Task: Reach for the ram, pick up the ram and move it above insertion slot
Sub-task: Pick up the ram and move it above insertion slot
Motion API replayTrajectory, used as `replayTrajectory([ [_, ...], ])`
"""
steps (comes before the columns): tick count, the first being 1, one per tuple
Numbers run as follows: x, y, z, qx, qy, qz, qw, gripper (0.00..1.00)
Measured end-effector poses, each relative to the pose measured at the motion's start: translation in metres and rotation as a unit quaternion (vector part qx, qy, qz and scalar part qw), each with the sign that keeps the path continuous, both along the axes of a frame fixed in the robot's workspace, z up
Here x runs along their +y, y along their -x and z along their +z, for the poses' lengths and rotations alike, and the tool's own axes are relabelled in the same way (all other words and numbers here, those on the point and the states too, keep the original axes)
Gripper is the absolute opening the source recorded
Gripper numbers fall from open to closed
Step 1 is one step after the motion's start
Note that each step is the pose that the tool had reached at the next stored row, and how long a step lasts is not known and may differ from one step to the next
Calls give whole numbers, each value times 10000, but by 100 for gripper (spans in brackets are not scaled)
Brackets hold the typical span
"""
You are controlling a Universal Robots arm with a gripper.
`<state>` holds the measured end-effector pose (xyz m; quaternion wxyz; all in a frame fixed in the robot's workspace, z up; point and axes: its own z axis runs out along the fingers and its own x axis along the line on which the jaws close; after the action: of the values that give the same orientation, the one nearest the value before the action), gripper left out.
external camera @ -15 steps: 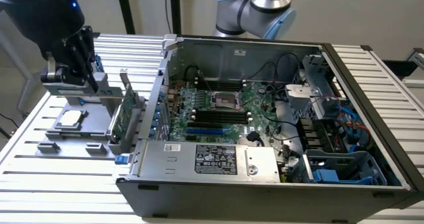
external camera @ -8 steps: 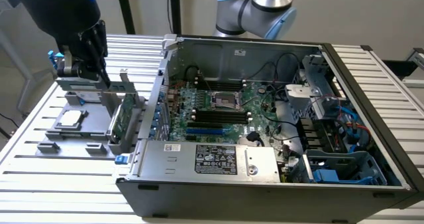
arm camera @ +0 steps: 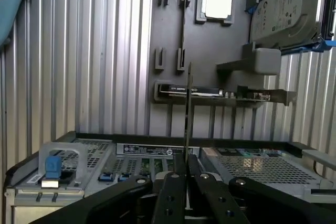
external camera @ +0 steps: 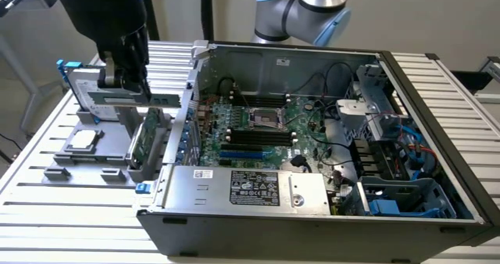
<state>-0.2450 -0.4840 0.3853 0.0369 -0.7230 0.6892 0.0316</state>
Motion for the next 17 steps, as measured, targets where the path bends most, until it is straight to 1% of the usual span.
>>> replayTrajectory([
  [11,41,-478,2,0,-40,-1,10000,13],
  [17,63,-751,3,0,-54,-1,10000,13],
])
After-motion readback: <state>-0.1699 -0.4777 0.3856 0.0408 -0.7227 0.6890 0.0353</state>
